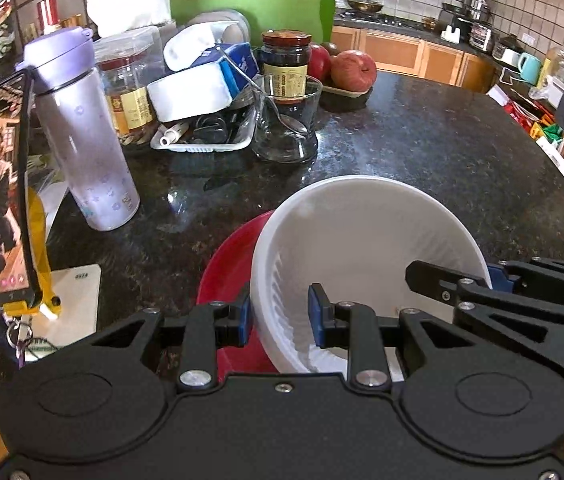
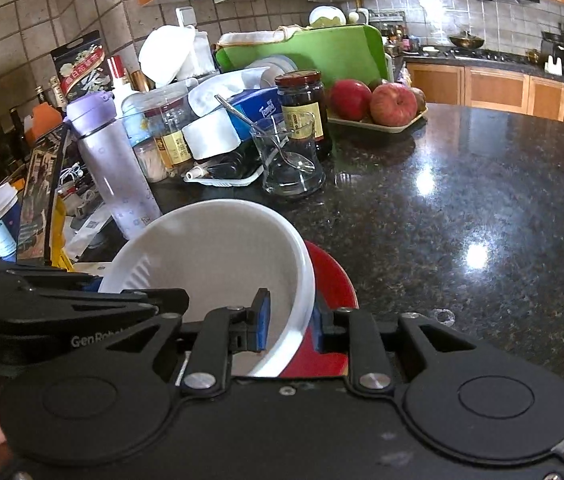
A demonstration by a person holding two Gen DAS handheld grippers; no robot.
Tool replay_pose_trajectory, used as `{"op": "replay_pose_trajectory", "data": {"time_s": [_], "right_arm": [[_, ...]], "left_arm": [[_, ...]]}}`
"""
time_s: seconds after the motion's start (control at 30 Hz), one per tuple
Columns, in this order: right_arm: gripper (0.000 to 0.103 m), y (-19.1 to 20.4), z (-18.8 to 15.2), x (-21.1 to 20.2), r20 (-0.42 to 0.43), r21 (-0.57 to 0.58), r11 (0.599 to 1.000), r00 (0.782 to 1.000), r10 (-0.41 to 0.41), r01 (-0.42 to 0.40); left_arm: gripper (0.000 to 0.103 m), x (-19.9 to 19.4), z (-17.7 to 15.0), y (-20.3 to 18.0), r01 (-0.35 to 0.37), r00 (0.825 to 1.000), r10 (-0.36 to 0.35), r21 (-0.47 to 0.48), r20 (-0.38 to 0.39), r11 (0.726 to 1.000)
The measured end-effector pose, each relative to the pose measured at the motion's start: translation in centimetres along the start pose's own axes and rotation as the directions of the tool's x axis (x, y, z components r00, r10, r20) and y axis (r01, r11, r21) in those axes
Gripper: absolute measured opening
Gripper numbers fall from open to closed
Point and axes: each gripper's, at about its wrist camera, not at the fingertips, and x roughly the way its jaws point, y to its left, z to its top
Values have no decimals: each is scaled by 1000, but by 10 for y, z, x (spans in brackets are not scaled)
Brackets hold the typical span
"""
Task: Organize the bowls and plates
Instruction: 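Carry the white bowl stack with the left tool to the red plate stack, then lower the white bowls onto the red plate and open the left tool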
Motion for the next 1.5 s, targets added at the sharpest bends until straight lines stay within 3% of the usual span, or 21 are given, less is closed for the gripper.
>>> {"op": "replay_pose_trajectory", "data": {"time_s": [0.17,0.33,0.7,0.9,1.13,1.5], "right_arm": [[50,3,-1,-3,52,-1,998,997,-62,62],[61,0,-1,-11,128,21,995,987,-101,99],[65,7,-7,-23,230,71,979,952,-203,192],[65,9,-10,-34,265,124,971,937,-229,203],[65,20,-19,-47,291,99,952,907,-305,289],[65,26,-41,-76,289,83,949,904,-316,305]], "left_arm": [[50,0,1,4,-10,999,10,19,31,1000],[62,-7,1,11,-24,996,23,9,88,1000],[67,-9,2,17,4,995,-6,23,100,1000],[67,-15,-2,23,-4,993,1,27,121,1000],[71,-24,-7,23,-6,990,-1,47,142,999],[73,-40,-19,9,19,985,-34,93,168,996]]}}
